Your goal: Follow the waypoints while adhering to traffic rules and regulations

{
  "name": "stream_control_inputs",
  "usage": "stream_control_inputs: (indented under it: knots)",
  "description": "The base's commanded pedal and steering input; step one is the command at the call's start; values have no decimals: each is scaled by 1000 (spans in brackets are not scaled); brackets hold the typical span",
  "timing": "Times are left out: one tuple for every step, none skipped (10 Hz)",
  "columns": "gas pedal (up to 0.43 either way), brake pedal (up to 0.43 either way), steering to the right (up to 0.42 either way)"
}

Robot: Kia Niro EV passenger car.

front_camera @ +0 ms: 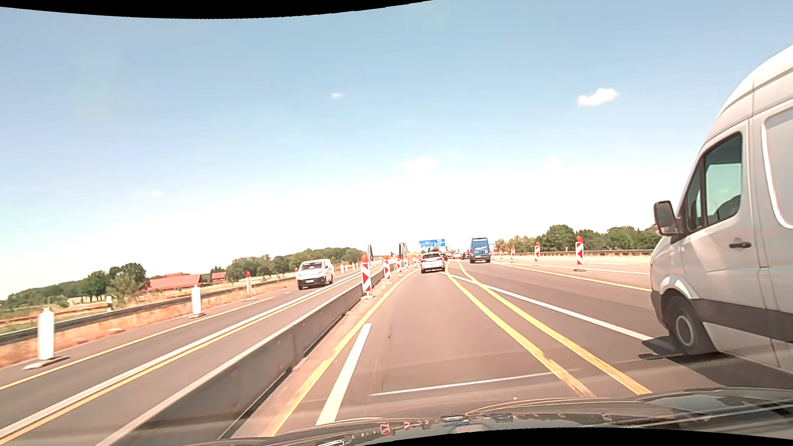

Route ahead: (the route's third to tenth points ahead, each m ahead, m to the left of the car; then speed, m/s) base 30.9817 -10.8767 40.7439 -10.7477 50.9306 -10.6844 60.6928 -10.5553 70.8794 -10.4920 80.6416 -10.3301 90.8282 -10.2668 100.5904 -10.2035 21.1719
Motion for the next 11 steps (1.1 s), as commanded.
stream_control_inputs:
  knots:
    - [118,0,12]
    - [130,0,12]
    - [150,0,12]
    - [177,0,12]
    - [197,0,13]
    - [209,0,15]
    - [220,0,17]
    - [220,0,17]
    - [220,0,18]
    - [220,0,18]
    - [220,0,18]
